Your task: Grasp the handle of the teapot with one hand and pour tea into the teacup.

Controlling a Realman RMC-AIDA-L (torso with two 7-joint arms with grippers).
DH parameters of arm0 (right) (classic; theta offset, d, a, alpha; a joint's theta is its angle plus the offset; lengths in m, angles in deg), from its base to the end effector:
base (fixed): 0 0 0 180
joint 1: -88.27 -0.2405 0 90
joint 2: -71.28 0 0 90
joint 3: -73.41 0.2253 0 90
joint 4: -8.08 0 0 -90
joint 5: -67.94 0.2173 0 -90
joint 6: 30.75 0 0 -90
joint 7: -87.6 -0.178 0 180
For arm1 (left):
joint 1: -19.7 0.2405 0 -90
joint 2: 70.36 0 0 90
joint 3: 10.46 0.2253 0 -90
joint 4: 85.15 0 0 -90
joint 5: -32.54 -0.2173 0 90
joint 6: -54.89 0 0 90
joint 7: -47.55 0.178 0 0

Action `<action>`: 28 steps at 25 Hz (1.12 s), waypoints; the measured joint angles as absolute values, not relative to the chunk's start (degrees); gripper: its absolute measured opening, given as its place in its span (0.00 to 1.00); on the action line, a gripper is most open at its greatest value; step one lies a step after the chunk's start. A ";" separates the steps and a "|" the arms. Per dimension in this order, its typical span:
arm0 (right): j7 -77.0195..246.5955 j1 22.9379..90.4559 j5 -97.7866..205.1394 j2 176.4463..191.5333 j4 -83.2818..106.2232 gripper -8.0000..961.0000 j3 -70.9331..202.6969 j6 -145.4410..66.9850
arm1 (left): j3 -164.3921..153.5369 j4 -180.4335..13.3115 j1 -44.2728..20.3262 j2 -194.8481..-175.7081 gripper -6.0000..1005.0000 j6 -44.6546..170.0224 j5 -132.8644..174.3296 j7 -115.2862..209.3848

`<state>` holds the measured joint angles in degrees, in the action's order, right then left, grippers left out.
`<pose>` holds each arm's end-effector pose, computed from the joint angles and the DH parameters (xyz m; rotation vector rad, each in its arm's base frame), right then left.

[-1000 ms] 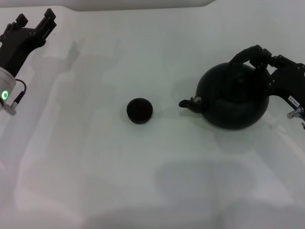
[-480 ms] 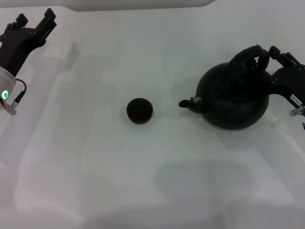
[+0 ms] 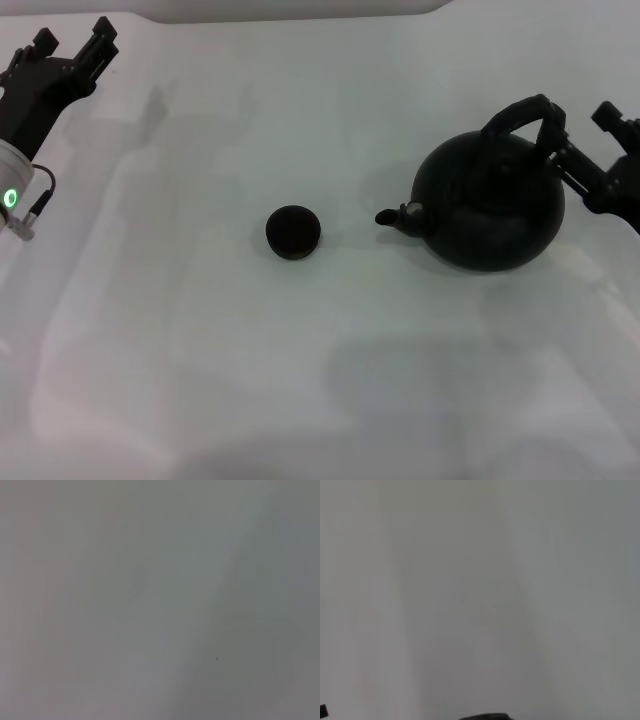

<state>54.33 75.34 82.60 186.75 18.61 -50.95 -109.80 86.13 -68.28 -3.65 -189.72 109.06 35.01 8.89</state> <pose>0.3087 0.2761 -0.0244 -1.8859 0.7140 0.9719 -0.2925 0.3773 -0.0180 -1.6611 -0.9151 -0.9197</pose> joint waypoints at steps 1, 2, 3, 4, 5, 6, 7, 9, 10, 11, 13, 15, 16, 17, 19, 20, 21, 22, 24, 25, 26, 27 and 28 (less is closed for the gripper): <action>54.39 75.98 82.60 186.74 18.54 0.91 -50.91 -110.56 | 86.13 -68.28 -3.65 -189.72 0.87 109.06 35.01 8.89; 54.48 76.51 82.63 186.71 18.50 0.91 -50.71 -110.94 | 86.13 -68.28 -3.66 -189.72 0.87 109.07 35.01 8.92; 54.54 76.99 82.63 186.70 18.44 0.90 -50.53 -111.12 | 86.13 -68.28 -3.66 -189.72 0.87 109.07 35.01 8.92; 54.60 77.37 82.64 186.67 18.36 0.90 -50.31 -111.35 | 86.13 -68.28 -3.67 -189.72 0.87 109.07 35.01 9.00; 54.61 77.65 82.64 186.65 18.04 0.90 -50.23 -111.64 | 86.13 -68.28 -3.68 -189.72 0.87 109.05 35.01 9.01; 54.61 77.81 82.64 186.62 17.70 0.90 -50.18 -111.98 | 86.13 -68.28 -3.68 -189.72 0.87 109.03 35.01 9.02; 54.65 77.93 82.70 186.61 17.32 0.90 -50.15 -112.50 | 86.13 -68.28 -3.68 -189.72 0.87 109.03 35.01 9.02; 54.72 78.02 83.68 186.61 16.87 0.90 -50.10 -113.34 | 86.13 -68.28 -3.68 -189.72 0.87 109.03 35.01 9.01; 54.77 77.98 84.37 186.62 16.86 0.90 -50.08 -113.40 | 86.13 -68.28 -3.68 -189.73 0.87 109.07 35.01 9.06; 54.86 77.84 85.40 186.67 16.85 0.90 -50.07 -113.41 | 86.13 -68.28 -3.68 -189.75 0.87 109.14 34.99 9.18; 55.70 76.78 87.96 186.78 16.87 0.90 -49.95 -112.93 | 86.13 -68.28 -3.69 -189.79 0.87 109.24 34.90 9.63; 57.67 75.82 90.05 186.86 17.24 0.90 -49.48 -112.06 | 86.13 -68.28 -3.68 -189.81 0.87 109.27 34.84 10.53; 59.60 75.44 91.12 186.93 17.69 0.89 -49.02 -111.50 | 86.13 -68.26 -3.68 -189.81 0.87 109.27 34.84 11.52; 62.63 75.12 92.36 187.01 18.39 0.89 -48.46 -110.81 | 86.13 -68.23 -3.69 -189.81 0.87 109.27 34.84 12.02; 72.81 74.90 95.13 187.20 20.75 0.89 -47.80 -109.55 | 86.13 -68.11 -3.69 -189.81 0.87 109.36 34.84 13.50; 77.37 74.92 96.62 187.30 22.11 0.89 -47.80 -109.10 | 86.09 -68.02 -3.68 -189.82 0.87 109.41 34.88 14.49; 81.56 74.97 98.67 187.35 23.49 0.89 -47.88 -108.53 | 85.98 -68.01 -3.68 -189.85 0.87 109.47 34.97 15.20; 85.78 75.02 101.17 187.41 25.10 0.89 -48.10 -107.71 | 85.85 -67.97 -3.66 -189.90 0.87 109.52 35.08 15.91; 90.12 74.88 106.74 187.43 27.87 0.89 -48.57 -105.69 | 85.72 -67.88 -3.62 -189.95 0.87 109.54 35.76 16.34; 90.84 74.65 109.40 187.43 28.89 0.89 -48.75 -104.60 | 85.69 -67.84 -3.60 -189.95 0.87 109.56 36.54 16.43; 90.66 74.34 111.51 187.43 29.47 0.89 -48.86 -103.44 | 85.75 -67.83 -3.60 -189.95 0.87 109.58 38.02 16.65; 90.45 73.98 113.49 187.43 30.07 0.89 -49.09 -102.12 | 85.85 -67.84 -3.60 -189.96 0.87 109.59 39.44 17.02; 90.27 73.73 114.69 187.44 30.49 0.89 -49.29 -100.98 | 85.85 -67.84 -3.60 -189.96 0.87 109.59 39.44 17.02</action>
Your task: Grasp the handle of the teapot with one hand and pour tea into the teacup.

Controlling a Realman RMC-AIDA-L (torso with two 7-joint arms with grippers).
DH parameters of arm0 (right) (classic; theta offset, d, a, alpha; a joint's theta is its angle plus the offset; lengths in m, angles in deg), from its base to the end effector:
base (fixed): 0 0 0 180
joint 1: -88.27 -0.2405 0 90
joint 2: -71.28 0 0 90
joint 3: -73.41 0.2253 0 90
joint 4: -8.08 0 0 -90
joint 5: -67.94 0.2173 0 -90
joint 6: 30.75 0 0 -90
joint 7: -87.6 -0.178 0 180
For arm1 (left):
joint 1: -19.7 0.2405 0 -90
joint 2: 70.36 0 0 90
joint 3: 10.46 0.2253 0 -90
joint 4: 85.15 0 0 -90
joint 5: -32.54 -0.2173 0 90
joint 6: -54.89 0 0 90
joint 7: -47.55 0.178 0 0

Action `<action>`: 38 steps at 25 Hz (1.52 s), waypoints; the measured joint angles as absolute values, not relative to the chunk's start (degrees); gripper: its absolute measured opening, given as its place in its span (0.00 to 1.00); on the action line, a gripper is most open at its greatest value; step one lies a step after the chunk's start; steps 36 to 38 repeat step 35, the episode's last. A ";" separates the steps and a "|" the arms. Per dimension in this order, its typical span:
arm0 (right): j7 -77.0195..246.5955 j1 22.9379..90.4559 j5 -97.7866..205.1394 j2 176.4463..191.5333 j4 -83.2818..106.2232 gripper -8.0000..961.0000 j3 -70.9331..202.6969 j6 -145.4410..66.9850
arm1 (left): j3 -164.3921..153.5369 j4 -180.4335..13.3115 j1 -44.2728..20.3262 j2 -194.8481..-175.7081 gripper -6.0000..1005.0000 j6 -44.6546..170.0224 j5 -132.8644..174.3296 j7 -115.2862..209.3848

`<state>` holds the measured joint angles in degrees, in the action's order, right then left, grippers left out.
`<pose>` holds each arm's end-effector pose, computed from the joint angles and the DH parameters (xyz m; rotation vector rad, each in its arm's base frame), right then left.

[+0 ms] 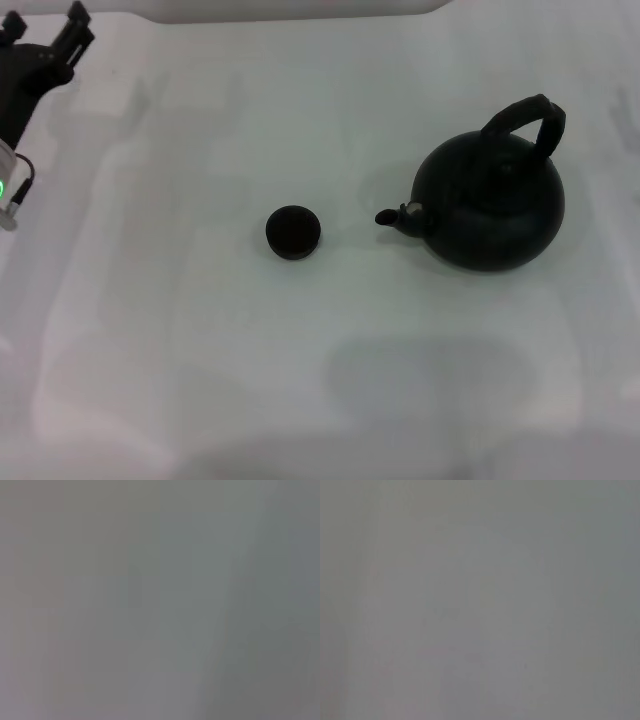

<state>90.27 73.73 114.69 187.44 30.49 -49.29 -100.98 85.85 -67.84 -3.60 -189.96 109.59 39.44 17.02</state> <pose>0.3143 0.3338 0.0368 -1.4032 0.4324 0.6704 -0.2937 0.3807 -0.0077 -1.6200 -0.8138 -0.8699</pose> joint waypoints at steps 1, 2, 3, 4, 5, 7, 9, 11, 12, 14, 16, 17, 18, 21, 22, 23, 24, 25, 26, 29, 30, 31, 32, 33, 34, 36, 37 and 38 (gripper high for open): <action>89.99 73.54 115.33 187.45 30.88 0.89 -49.47 -99.87 | 85.85 -67.84 -3.60 -189.96 0.87 109.59 39.44 17.02; 89.54 73.41 115.59 187.45 31.23 0.89 -49.62 -98.85 | 85.93 -67.87 -3.62 -189.96 0.87 109.62 40.78 17.71; 88.73 73.35 115.59 187.46 31.35 0.89 -49.72 -98.14 | 85.99 -67.99 -3.60 -189.90 0.87 109.63 41.61 19.65; 87.66 73.27 115.61 187.46 31.42 0.89 -49.77 -97.45 | 86.00 -68.01 -3.54 -189.84 0.87 109.64 41.62 19.81; 86.45 73.17 115.64 187.46 31.22 0.89 -49.84 -96.98 | 86.00 -68.02 -3.50 -189.80 0.87 109.64 41.62 19.84; 84.45 73.03 115.66 187.47 30.58 0.89 -49.99 -96.42 | 86.01 -68.11 -3.43 -189.66 0.87 109.65 41.53 19.88; 83.74 73.12 115.68 187.47 30.35 0.89 -50.13 -96.13 | 86.03 -68.20 -3.41 -189.64 0.87 109.65 41.43 19.89; 83.66 73.37 115.69 187.47 30.18 0.89 -50.22 -96.14 | 86.06 -68.23 -3.46 -189.65 0.87 109.59 41.39 19.92; 83.66 73.37 115.69 187.47 30.18 0.89 -50.22 -96.14 | 86.09 -68.24 -3.54 -189.67 0.87 109.48 41.37 19.91; 83.47 73.37 115.71 187.46 29.50 0.89 -50.25 -96.33 | 86.12 -68.26 -3.78 -189.77 0.87 109.20 41.34 19.90; 83.41 73.33 115.69 187.45 29.29 0.89 -50.28 -96.35 | 86.28 -68.29 -3.93 -189.83 0.87 109.15 41.34 19.90; 83.39 73.31 115.63 187.42 29.18 0.89 -50.44 -96.36 | 86.58 -68.31 -3.98 -189.87 0.87 109.14 41.37 19.90; 83.37 73.29 115.55 187.40 29.07 0.89 -50.72 -96.37 | 87.05 -68.33 -4.00 -189.90 0.87 109.15 41.48 19.90; 83.32 73.25 115.43 187.39 29.00 0.89 -51.85 -96.52 | 87.66 -68.38 -4.01 -189.92 0.87 109.16 41.51 19.92; 83.29 73.24 115.44 187.39 28.99 0.89 -52.03 -96.53 | 87.70 -68.43 -3.95 -189.93 0.87 109.15 41.48 19.93; 83.25 73.23 115.48 187.39 28.99 0.89 -52.16 -96.53 | 87.71 -68.44 -3.92 -189.95 0.87 109.15 41.48 19.93; 83.22 73.22 115.50 187.38 28.99 0.89 -52.18 -96.54 | 87.72 -68.45 -3.87 -189.95 0.87 109.15 41.47 19.93; 83.16 73.23 115.52 187.38 28.99 0.89 -52.20 -96.54 | 87.74 -68.45 -3.83 -189.96 0.87 109.14 41.45 19.93; 83.14 73.25 115.54 187.38 28.99 0.89 -52.22 -96.55 | 87.74 -68.45 -3.83 -189.96 0.87 109.14 41.45 19.93; 83.12 73.23 115.63 187.38 28.95 0.89 -52.22 -96.53 | 88.35 -68.50 -3.83 -189.91 0.87 109.10 41.41 19.94; 83.12 73.21 115.63 187.36 28.94 0.89 -52.21 -96.49 | 88.39 -68.52 -3.89 -189.90 0.87 109.10 41.40 19.94; 83.11 73.19 115.64 187.33 28.92 0.89 -52.20 -96.46 | 88.40 -68.56 -3.95 -189.90 0.87 109.09 41.41 19.95; 83.10 73.15 115.65 187.31 28.91 0.89 -52.17 -96.45 | 88.40 -68.58 -3.99 -189.89 0.87 109.08 41.41 19.95; 83.10 73.15 115.65 187.30 28.91 0.89 -52.16 -96.45 | 88.41 -68.61 -4.04 -189.89 0.87 109.08 41.41 19.95; 83.10 73.15 115.66 187.30 28.90 0.89 -52.13 -96.45 | 88.42 -68.61 -4.06 -189.89 0.87 109.07 41.44 19.95; 83.09 73.15 115.67 187.29 28.87 0.89 -52.10 -96.43 | 88.42 -68.63 -4.09 -189.89 0.87 109.07 41.50 19.94; 83.09 73.15 115.67 187.29 28.87 0.89 -52.10 -96.43 | 88.42 -68.63 -4.09 -189.89 0.87 109.07 41.50 19.94; 83.09 73.15 115.67 187.29 28.87 0.89 -52.10 -96.43 | 88.42 -68.63 -4.09 -189.89 0.87 109.07 41.50 19.94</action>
